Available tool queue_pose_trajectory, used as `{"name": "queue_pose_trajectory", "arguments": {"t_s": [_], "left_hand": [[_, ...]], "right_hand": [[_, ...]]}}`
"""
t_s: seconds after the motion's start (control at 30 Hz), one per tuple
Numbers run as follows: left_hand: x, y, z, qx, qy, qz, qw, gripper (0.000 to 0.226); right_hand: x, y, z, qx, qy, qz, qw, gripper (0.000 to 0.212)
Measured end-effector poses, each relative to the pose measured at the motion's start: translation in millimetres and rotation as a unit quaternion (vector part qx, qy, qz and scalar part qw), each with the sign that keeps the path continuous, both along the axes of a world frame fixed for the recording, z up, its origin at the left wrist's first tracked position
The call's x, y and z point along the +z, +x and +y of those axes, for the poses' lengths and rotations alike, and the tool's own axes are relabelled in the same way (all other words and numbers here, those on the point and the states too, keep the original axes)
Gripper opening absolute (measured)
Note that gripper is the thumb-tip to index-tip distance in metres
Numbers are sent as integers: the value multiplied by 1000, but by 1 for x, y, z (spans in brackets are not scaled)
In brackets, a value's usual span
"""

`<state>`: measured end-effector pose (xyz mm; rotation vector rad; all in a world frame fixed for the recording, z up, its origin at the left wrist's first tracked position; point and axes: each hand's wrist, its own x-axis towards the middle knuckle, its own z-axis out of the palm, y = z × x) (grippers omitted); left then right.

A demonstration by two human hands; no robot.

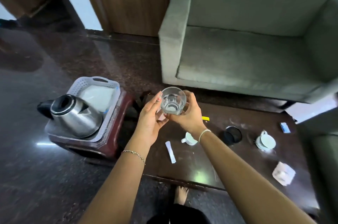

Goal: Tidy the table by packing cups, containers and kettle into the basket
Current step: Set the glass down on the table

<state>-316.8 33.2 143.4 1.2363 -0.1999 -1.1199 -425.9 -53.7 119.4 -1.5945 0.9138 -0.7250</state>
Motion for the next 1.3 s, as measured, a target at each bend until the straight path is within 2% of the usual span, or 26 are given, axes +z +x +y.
{"name": "queue_pose_trajectory", "arguments": {"t_s": [0.3,0.57,0.73,0.87,1.1,1.3], "left_hand": [[-46,-98,17,-123,63,20,990,30],[-74,-183,1,-193,134,34,971,31],[-105,-227,-27,-248,198,26,948,32],[-141,-255,-48,-243,244,29,938,32],[-201,-270,-71,-235,295,8,926,32],[-222,-275,-81,-232,308,-8,922,35]], "right_hand": [[-57,-117,53,-140,44,50,988,71],[-100,-208,57,-199,87,120,969,74],[-139,-258,37,-201,124,177,955,74],[-173,-285,14,-172,149,208,951,78],[-225,-295,-18,-131,162,253,945,82],[-248,-294,-29,-117,166,278,939,81]]}}
